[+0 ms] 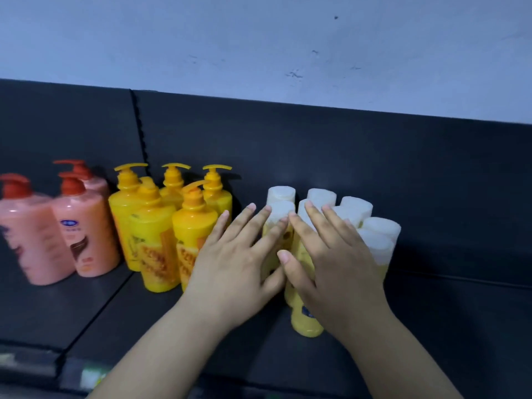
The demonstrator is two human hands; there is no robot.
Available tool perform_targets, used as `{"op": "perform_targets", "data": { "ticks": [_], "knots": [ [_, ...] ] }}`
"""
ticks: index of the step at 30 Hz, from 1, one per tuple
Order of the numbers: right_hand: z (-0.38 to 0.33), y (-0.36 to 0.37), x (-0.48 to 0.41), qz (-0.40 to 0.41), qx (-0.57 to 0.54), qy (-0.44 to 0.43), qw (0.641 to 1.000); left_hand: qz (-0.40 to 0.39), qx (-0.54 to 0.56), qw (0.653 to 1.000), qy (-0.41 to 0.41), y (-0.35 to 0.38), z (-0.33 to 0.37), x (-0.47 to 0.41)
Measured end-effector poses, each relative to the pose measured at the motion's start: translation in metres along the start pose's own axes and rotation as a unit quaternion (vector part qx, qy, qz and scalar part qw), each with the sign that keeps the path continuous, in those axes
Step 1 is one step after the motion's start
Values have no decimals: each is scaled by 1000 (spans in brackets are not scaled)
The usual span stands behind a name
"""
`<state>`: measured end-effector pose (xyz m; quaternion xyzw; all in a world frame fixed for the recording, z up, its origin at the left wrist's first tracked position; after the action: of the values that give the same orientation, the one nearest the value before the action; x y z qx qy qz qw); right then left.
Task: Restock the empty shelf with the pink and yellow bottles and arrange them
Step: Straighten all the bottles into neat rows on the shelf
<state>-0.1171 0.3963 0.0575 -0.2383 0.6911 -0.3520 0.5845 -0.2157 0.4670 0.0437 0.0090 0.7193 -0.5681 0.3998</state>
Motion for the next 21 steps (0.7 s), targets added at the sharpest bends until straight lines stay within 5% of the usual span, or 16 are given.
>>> {"op": "perform_targets", "data": {
  "ticks": [21],
  "knots": [
    [-241,70,64,-213,-172,14,962,-29,-29,974,-223,-82,-205,245]
  ]
}}
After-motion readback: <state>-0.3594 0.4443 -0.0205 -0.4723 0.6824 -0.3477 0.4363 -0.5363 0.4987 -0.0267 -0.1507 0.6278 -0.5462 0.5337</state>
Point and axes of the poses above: each hand's wrist, its own x-axis away from the middle knuckle, its own y-axis out of the palm, z = x × y, the point moved 7 cm from there along -x, towards the middle knuckle, and after that the axes turned 1 degree about y, right-handed, at the moved point
